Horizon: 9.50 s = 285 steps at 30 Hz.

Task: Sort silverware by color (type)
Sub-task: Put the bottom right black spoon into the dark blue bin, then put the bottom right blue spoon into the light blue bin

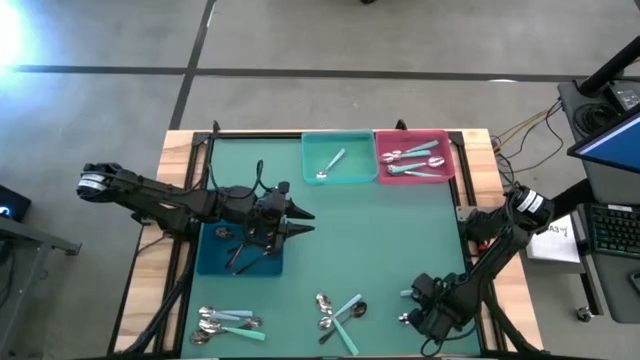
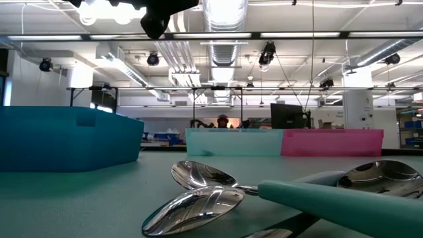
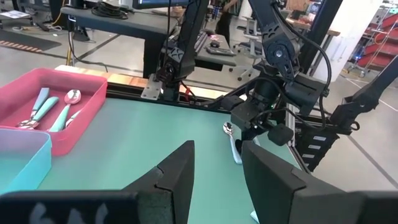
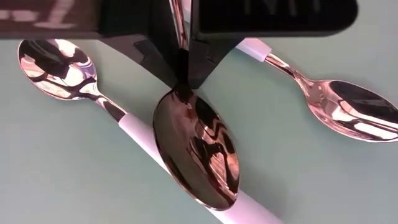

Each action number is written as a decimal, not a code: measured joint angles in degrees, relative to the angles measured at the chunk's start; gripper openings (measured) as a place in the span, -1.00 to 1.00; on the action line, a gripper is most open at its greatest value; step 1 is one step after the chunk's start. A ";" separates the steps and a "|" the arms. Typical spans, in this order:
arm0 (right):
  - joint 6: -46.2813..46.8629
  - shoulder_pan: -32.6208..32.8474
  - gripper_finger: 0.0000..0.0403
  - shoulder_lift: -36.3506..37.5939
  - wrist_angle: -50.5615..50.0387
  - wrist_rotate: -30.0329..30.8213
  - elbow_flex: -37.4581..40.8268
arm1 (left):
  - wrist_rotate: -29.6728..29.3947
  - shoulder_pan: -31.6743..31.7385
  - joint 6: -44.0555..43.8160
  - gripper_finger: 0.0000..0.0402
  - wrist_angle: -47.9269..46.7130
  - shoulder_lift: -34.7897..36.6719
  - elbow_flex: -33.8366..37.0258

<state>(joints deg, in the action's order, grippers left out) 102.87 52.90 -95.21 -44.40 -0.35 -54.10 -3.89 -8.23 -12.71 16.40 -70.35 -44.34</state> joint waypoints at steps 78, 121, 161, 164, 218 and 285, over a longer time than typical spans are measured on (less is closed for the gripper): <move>-86.94 -22.35 -0.79 4.73 41.20 43.45 -21.38 | -8.46 -12.26 7.49 -1.00 45.53 -27.30 0.14; -23.78 -13.53 -0.26 9.70 -15.02 -6.10 -10.58 | -8.58 -17.25 -38.84 -0.89 -75.78 7.50 0.09; -24.00 -13.53 -0.89 9.94 1.38 -4.79 9.35 | -6.09 -17.23 -20.99 -0.23 -40.61 7.45 0.09; -23.57 -13.51 -0.89 9.92 1.03 -4.51 8.80 | -2.39 -17.25 -16.90 -0.23 -30.83 6.94 0.13; -91.86 -21.58 -0.67 6.30 50.22 44.41 -7.50 | -20.46 -13.82 13.15 -0.81 40.25 -24.15 0.22; -38.08 -8.88 -0.37 -2.62 -3.21 -22.66 -7.50 | 12.67 16.42 3.62 -0.08 42.03 -25.48 -2.89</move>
<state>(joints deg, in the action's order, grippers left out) 64.78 44.02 -97.83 -47.62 -23.02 -61.60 8.78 8.19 -9.09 58.44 -95.83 -47.22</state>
